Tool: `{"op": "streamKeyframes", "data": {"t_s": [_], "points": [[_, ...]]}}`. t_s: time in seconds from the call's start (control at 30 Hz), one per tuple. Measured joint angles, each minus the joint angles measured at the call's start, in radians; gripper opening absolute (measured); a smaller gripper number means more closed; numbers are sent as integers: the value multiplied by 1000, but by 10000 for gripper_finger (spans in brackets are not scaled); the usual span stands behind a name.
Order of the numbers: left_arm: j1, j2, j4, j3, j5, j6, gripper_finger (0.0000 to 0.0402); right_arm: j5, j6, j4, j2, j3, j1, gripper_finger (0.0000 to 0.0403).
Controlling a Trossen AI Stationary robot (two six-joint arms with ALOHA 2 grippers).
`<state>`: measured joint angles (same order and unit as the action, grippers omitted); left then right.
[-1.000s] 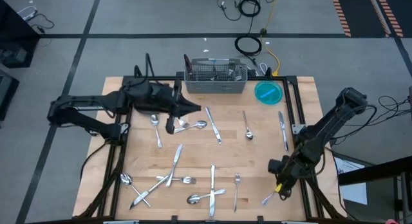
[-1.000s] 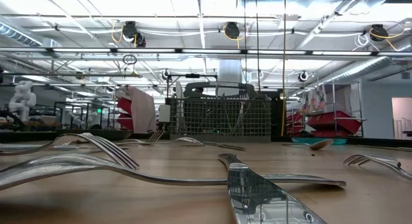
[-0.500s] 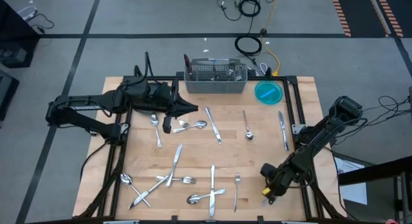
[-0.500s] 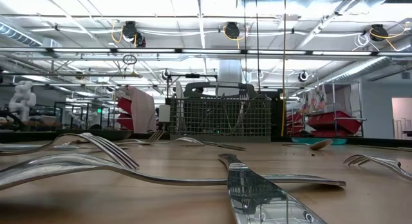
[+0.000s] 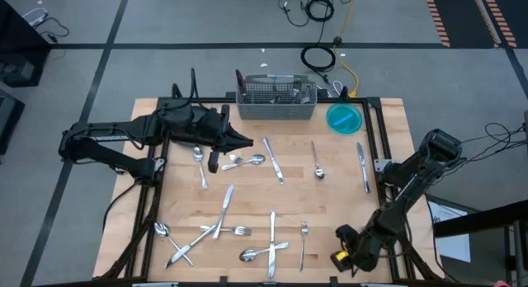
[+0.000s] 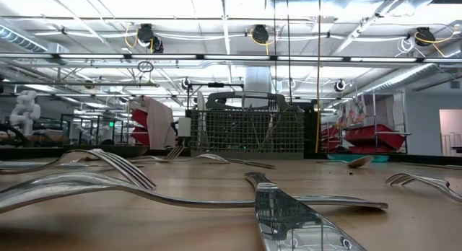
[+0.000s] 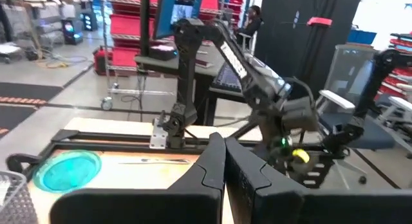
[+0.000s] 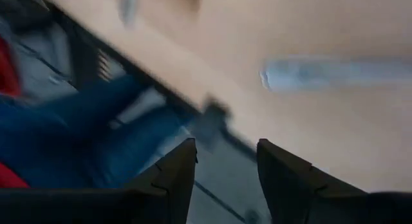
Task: Sort silverware
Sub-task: Put the spoon into the silverware organizer
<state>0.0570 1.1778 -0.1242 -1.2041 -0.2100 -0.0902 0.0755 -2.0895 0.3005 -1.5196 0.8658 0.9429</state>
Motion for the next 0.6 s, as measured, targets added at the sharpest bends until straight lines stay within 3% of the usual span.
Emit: {"op": "streamKeyframes", "data": {"t_s": [0.1, 0.2, 0.43, 0.6], "points": [[0, 0, -8, 0, -29, 19, 11, 97, -47, 236, 1, 101, 28, 155], [0, 0, -24, 0, -38, 47, 11, 67, -237, 456, 1, 168, 56, 155], [0, 0, -28, 0, -52, 46, 11, 59, -230, 536, -11, 160, -16, 152], [-2, 0, -27, 0, -52, 43, 11, 161, -269, 582, -69, 158, -41, 136]]}}
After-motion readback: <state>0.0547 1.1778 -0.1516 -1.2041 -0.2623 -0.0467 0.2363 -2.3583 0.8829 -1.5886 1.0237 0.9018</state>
